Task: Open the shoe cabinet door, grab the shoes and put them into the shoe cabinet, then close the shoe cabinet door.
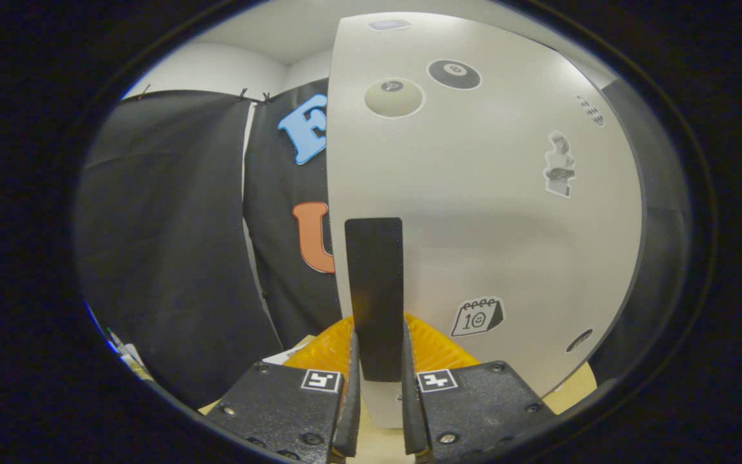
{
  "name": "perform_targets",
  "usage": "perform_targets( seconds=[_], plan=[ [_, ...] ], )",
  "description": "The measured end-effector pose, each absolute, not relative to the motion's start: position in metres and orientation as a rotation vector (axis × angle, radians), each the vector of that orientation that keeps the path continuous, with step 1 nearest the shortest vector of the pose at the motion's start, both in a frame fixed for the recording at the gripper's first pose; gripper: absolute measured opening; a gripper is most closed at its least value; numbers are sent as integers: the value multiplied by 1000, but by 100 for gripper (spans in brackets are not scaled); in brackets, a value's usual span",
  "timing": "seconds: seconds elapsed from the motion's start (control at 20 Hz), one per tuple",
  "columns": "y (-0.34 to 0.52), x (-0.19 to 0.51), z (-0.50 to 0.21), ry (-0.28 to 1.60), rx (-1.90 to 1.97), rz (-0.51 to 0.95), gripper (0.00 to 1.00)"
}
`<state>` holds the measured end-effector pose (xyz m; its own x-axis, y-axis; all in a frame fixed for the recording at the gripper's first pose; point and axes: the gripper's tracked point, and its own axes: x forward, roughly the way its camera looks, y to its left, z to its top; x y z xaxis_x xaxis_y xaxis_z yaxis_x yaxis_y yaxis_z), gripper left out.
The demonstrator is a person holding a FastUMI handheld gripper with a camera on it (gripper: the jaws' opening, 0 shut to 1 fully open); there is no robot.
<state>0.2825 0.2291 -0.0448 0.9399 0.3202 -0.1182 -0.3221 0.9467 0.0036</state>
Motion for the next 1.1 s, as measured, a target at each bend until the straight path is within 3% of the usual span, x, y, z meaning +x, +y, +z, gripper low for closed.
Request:
perform_targets(
  seconds=[0.35,0.8,1.1],
  plan=[
    [177,190,-49,115,11,340,28],
    [72,93,-51,89,6,198,26],
    [3,61,-48,84,13,127,18]
  ],
)
